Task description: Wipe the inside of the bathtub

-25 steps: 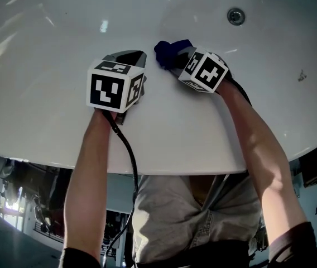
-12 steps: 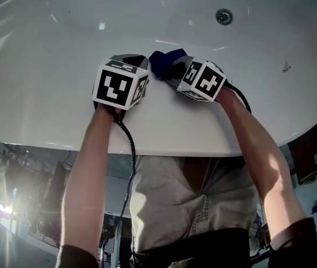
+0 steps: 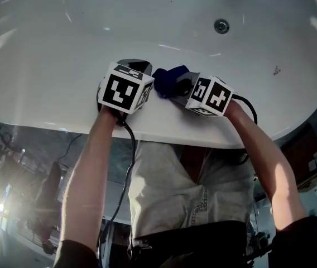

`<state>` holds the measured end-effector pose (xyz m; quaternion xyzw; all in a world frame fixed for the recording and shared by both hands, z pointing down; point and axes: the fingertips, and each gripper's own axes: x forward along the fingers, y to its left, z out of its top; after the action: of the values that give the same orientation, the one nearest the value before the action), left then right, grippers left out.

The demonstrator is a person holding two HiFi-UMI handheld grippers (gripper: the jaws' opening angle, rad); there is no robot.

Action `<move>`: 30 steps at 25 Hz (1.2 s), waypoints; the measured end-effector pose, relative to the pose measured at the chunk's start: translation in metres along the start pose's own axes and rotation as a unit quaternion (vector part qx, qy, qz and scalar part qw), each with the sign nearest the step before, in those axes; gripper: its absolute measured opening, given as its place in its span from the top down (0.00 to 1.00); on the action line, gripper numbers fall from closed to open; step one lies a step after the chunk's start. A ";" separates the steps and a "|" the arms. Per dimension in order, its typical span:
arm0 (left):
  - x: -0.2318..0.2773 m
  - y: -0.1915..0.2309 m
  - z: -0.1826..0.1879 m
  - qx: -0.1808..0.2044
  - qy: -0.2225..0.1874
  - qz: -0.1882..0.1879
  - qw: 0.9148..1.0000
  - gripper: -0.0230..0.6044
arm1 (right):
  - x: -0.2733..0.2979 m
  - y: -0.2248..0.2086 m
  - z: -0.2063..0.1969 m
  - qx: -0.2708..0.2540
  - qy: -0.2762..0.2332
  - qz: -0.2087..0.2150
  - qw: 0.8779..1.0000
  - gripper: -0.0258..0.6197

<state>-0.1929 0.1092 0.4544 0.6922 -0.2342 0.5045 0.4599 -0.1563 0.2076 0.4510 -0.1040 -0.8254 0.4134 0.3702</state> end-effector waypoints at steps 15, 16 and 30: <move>-0.059 -0.043 0.004 0.026 -0.039 0.022 0.999 0.96 | -0.055 0.103 0.024 -0.041 -0.058 0.052 0.996 0.88; -0.063 -0.045 0.005 0.021 -0.046 0.022 0.998 0.96 | -0.059 0.109 0.027 -0.047 -0.061 0.057 0.995 0.88; -0.070 -0.058 0.016 0.018 -0.056 0.023 0.998 0.96 | -0.077 0.117 0.042 -0.043 -0.110 0.063 0.991 0.88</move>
<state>-0.1665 0.1123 0.3660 0.7216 -0.2662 0.4799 0.4220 -0.1473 0.2196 0.3052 -0.1259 -0.8699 0.4088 0.2455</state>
